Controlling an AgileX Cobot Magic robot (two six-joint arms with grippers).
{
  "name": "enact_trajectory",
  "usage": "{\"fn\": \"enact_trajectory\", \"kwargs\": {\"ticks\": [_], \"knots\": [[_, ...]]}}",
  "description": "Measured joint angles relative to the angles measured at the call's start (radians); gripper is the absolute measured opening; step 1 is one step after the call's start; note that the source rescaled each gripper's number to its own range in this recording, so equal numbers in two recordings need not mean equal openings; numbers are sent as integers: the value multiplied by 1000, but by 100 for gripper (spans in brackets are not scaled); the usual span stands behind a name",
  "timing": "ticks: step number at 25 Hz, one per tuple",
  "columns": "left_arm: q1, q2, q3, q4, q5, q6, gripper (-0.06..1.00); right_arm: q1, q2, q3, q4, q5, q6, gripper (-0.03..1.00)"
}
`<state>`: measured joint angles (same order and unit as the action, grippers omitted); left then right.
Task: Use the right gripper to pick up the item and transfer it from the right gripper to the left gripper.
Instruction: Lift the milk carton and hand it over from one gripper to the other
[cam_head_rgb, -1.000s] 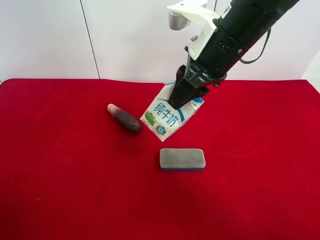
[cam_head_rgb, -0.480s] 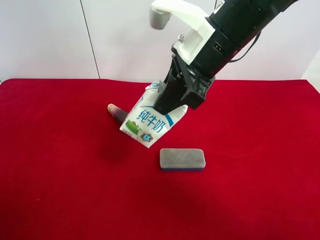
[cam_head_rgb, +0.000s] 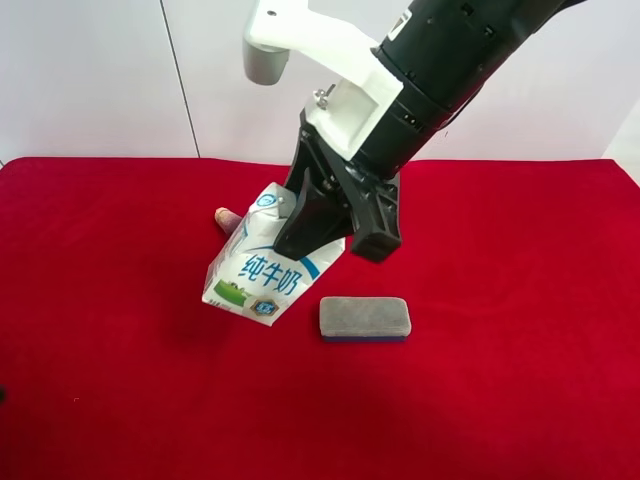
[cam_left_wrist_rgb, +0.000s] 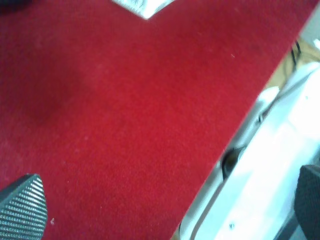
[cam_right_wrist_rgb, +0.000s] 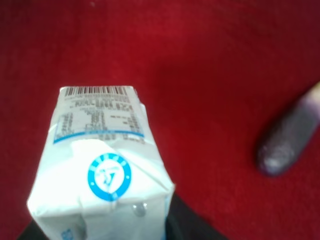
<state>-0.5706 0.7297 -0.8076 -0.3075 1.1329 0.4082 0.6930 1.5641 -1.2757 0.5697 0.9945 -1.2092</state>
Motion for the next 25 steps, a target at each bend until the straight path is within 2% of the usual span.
{"fn": "enact_trajectory", "kwargs": {"ticks": [6,15,22,25], "knots": [[-76,128,-67,11,-4,32,100,18,0,0,56,-2,-5,0],[-79,261,-122,8,-44,82,100,18,-4,0,151,19,-53,0],[-79,335,-122,5,-89,115,100,18,-31,0,161,26,-68,0],[-79,355,-122,-32,-111,146,100,18,-49,0,166,30,-68,0]]}}
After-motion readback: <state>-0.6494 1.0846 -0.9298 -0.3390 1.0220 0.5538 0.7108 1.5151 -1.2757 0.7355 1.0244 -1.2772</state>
